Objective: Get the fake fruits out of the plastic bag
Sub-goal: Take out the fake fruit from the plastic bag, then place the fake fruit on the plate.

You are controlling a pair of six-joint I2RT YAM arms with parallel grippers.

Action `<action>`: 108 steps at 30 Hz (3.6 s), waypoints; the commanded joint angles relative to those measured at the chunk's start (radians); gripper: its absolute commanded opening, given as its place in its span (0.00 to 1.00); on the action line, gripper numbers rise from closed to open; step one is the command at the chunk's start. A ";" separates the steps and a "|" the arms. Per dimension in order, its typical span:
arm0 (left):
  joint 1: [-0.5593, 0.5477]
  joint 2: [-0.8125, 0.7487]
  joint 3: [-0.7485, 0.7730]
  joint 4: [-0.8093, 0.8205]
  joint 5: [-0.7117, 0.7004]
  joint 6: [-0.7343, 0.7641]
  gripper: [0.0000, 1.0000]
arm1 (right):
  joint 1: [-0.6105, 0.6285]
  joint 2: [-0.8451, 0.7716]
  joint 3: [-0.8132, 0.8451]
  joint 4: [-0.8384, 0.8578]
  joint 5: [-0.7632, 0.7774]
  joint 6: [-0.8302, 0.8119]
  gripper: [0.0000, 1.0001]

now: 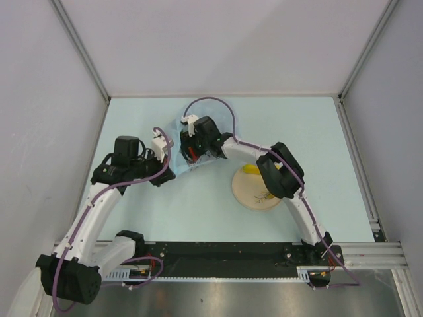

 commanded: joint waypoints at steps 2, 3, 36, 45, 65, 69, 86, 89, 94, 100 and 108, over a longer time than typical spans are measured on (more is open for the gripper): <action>0.000 0.005 -0.005 0.016 -0.007 0.016 0.00 | -0.042 -0.063 0.024 0.061 -0.037 -0.046 0.68; 0.001 0.007 -0.008 0.020 -0.014 0.025 0.00 | -0.048 -0.093 0.004 0.081 -0.044 -0.059 0.67; 0.032 0.050 0.097 0.178 0.099 -0.142 0.00 | 0.078 -1.283 -1.156 0.225 0.001 -0.517 0.61; 0.034 0.090 0.067 0.171 0.076 -0.093 0.00 | 0.021 -1.308 -1.372 0.378 -0.002 -0.533 0.61; 0.101 0.114 0.077 0.183 0.043 -0.096 0.00 | -0.133 -1.032 -1.317 0.517 -0.171 -0.723 0.64; 0.116 0.131 0.103 0.200 0.049 -0.110 0.00 | -0.136 -1.000 -1.284 0.477 -0.194 -0.758 0.70; 0.095 0.111 0.114 0.206 0.093 -0.099 0.00 | -0.103 -0.983 -1.242 0.305 -0.151 -0.858 1.00; 0.097 0.085 0.097 0.208 0.098 -0.101 0.00 | -0.099 -1.038 -1.211 0.210 -0.172 -0.829 1.00; 0.097 0.064 0.078 0.215 0.110 -0.105 0.00 | -0.058 -1.064 -1.155 0.126 -0.157 -0.781 1.00; 0.095 0.053 0.074 0.215 0.118 -0.116 0.00 | -0.041 -1.029 -1.139 0.158 -0.137 -0.754 1.00; 0.095 0.036 0.064 0.218 0.116 -0.124 0.00 | -0.065 -0.992 -1.136 0.149 -0.107 -0.760 1.00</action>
